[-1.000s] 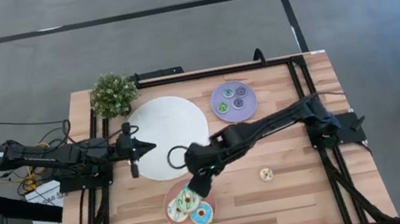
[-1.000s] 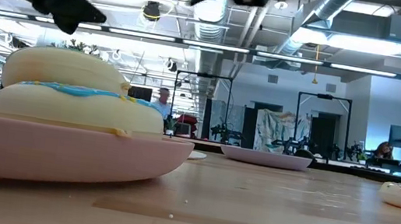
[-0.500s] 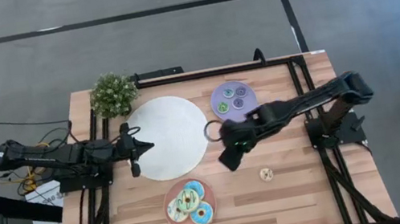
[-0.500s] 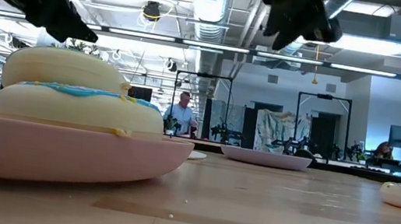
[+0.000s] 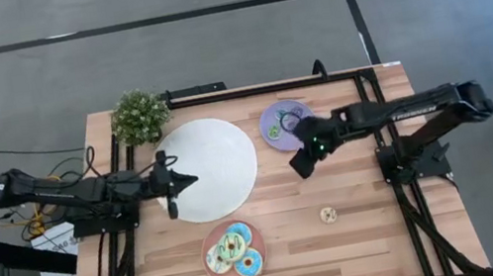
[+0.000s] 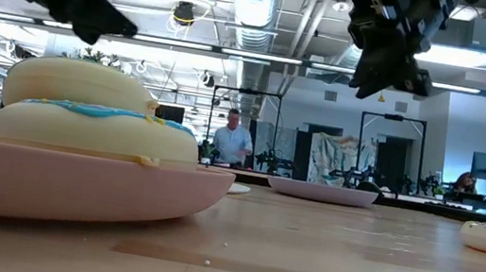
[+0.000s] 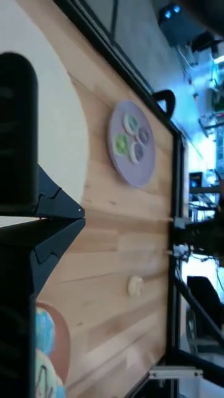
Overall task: Pick & Place donuts
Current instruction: Put the small white donut on the purple plate
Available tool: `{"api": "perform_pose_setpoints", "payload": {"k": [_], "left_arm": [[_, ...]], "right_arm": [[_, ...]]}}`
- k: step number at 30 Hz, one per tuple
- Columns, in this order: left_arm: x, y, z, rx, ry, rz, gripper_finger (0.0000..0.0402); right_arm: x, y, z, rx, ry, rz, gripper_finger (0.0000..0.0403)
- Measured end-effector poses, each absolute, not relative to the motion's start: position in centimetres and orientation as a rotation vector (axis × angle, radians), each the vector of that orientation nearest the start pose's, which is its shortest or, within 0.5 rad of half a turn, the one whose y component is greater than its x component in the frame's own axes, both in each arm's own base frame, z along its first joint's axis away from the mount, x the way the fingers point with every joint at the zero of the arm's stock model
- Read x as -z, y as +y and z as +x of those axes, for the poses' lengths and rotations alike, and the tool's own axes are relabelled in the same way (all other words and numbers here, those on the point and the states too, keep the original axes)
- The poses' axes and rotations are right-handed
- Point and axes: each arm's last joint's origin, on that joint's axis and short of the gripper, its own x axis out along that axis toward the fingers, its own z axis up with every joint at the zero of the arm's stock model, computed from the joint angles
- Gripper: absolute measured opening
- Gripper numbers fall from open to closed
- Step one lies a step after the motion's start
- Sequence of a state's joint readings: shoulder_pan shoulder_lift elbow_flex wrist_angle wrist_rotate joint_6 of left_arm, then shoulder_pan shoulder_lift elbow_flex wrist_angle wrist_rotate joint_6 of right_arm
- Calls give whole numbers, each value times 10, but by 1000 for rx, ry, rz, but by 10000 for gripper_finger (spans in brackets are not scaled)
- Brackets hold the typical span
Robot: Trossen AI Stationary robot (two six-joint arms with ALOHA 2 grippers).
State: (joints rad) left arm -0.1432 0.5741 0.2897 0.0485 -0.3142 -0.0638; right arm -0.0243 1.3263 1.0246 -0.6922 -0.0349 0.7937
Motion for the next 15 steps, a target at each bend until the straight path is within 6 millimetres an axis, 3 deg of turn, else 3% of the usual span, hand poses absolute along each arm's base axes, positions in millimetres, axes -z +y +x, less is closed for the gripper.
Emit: {"api": "perform_pose_setpoints", "payload": {"k": [8, 15], "left_arm": [[-211, -11, 170, -248, 165, 85, 0], [-219, 1, 164, -240, 124, 72, 0]], "right_arm": [[-269, -46, 255, 331, 895, 725, 71], [-268, -71, 252, 310, 880, 704, 71]]}}
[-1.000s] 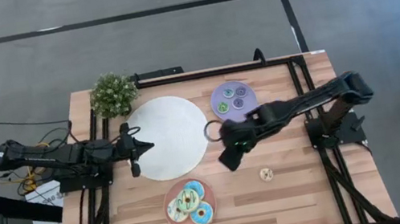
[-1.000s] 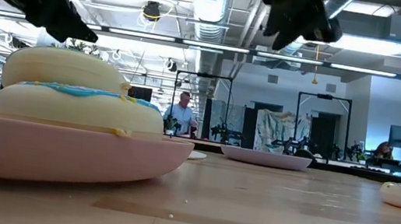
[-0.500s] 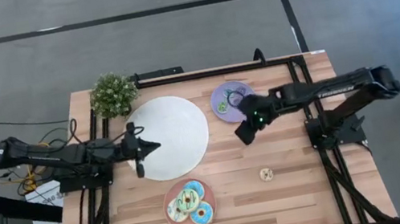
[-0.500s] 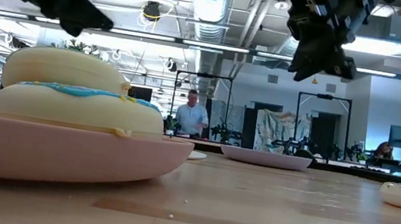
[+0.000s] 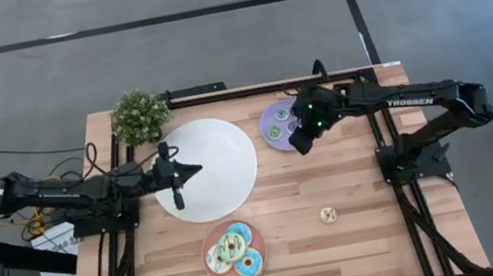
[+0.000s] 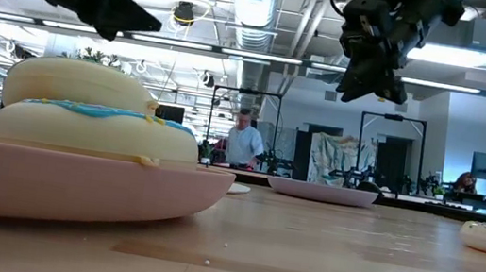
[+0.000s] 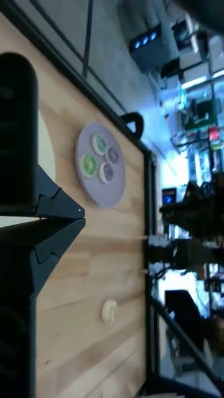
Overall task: Pick & Place donuts
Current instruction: Put the small white donut on the purple plate
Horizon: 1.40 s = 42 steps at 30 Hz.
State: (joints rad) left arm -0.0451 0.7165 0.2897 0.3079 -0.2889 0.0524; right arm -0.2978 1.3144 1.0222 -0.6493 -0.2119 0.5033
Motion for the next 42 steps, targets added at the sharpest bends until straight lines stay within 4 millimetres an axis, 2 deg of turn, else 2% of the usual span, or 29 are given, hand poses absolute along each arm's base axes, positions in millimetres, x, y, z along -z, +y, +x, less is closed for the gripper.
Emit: {"api": "perform_pose_setpoints", "payload": {"k": [6, 15, 21, 31, 33, 36, 39, 42], "left_arm": [[-220, 11, 147, -272, 157, 36, 0], [-226, 14, 121, -294, 139, 30, 0], [-228, 12, 111, -228, 121, 26, 0], [-229, 5, 108, -3, 100, 83, 0], [-225, 5, 109, 15, 96, 87, 0], [-201, 4, 112, 31, 57, 66, 0], [-178, 4, 112, 37, -77, 23, 0], [-181, 4, 109, 26, -93, 11, 0]], "right_arm": [[-268, -83, 248, 302, 872, 704, 71], [-268, -89, 246, 303, 866, 698, 71], [-269, -93, 245, 302, 857, 683, 71], [-272, -96, 249, 296, 797, 676, 71], [-272, -95, 249, 300, 797, 684, 71], [-272, -95, 249, 308, 795, 707, 71], [-272, -94, 250, 312, 794, 724, 71], [-272, -91, 250, 309, 796, 735, 71]]}}
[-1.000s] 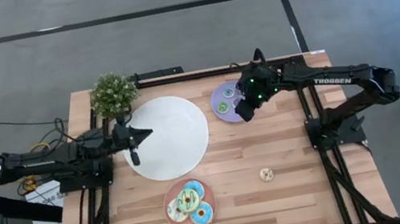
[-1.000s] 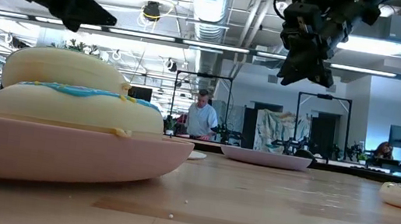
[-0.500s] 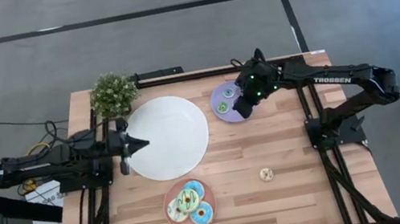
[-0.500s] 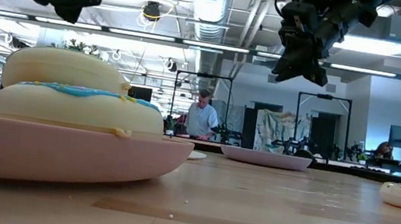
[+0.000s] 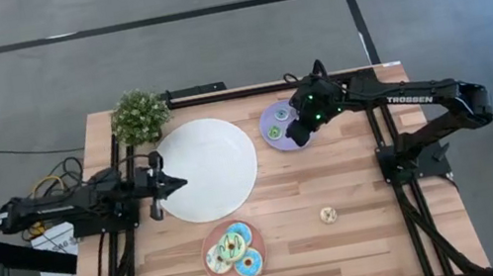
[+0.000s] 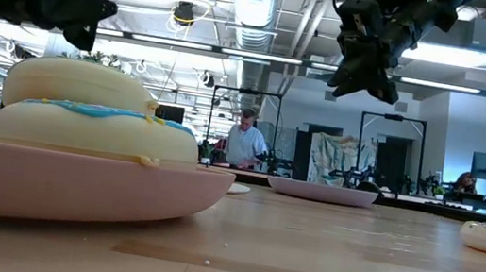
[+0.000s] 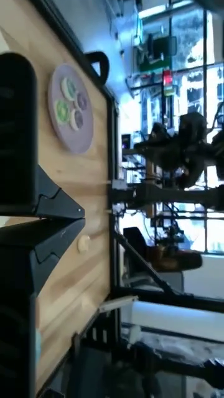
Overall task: Pick & Place donuts
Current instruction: Put the small white donut on the purple plate
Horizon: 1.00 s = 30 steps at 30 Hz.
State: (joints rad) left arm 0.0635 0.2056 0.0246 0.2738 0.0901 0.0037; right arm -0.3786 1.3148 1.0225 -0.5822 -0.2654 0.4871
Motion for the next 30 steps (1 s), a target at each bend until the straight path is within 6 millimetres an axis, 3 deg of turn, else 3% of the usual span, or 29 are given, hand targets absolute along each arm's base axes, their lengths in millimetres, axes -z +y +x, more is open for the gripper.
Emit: {"api": "perform_pose_setpoints", "payload": {"k": [6, 13, 30], "left_arm": [[-183, 5, 103, 0, -104, 0, 0], [-180, 6, 95, -65, -92, -133, 0], [-171, 7, 97, -82, 9, -47, 0]], "right_arm": [[-272, -88, 252, 307, 799, 756, 71], [-271, -88, 251, 350, 802, 837, 71], [-275, -92, 254, 348, 738, 829, 71]]}}
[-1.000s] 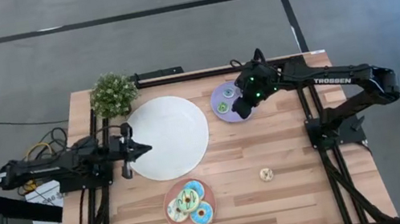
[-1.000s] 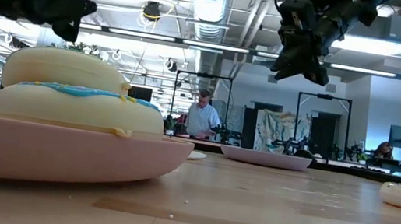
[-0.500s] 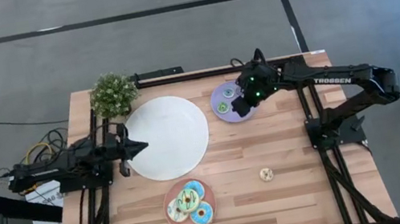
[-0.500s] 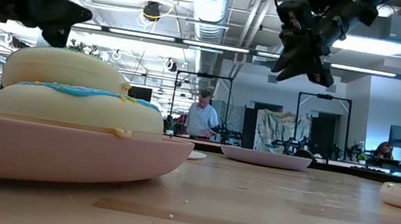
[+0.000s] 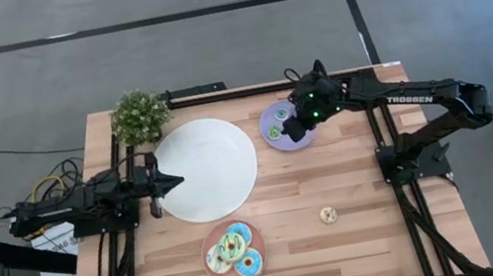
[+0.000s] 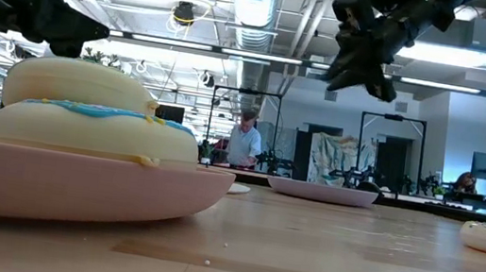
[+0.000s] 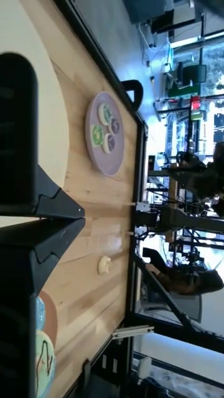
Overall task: Pick & Place donuts
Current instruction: Put the small white donut on the purple plate
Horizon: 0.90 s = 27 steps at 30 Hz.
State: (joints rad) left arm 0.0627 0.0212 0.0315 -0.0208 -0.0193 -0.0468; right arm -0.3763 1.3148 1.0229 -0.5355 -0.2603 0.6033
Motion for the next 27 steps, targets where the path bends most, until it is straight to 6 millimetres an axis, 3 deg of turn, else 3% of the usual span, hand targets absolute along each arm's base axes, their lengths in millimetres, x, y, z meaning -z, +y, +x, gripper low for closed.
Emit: {"api": "perform_pose_setpoints", "payload": {"k": [5, 9, 17, 22, 27], "left_arm": [[-170, 7, 97, -78, 9, -56, 0], [-170, 7, 97, -78, 10, -84, 0], [-170, 7, 97, -78, 10, -90, 0], [-170, 7, 97, -78, 10, -90, 0], [-170, 7, 97, -78, 10, -91, 0]], "right_arm": [[-280, -92, 259, 342, 670, 833, 71], [-275, -74, 259, 457, 728, 821, 70], [-259, 5, 243, 652, 993, 851, 66], [-258, 55, 236, 697, 946, 916, 73], [-252, 90, 225, 766, 917, 964, 89]]}}
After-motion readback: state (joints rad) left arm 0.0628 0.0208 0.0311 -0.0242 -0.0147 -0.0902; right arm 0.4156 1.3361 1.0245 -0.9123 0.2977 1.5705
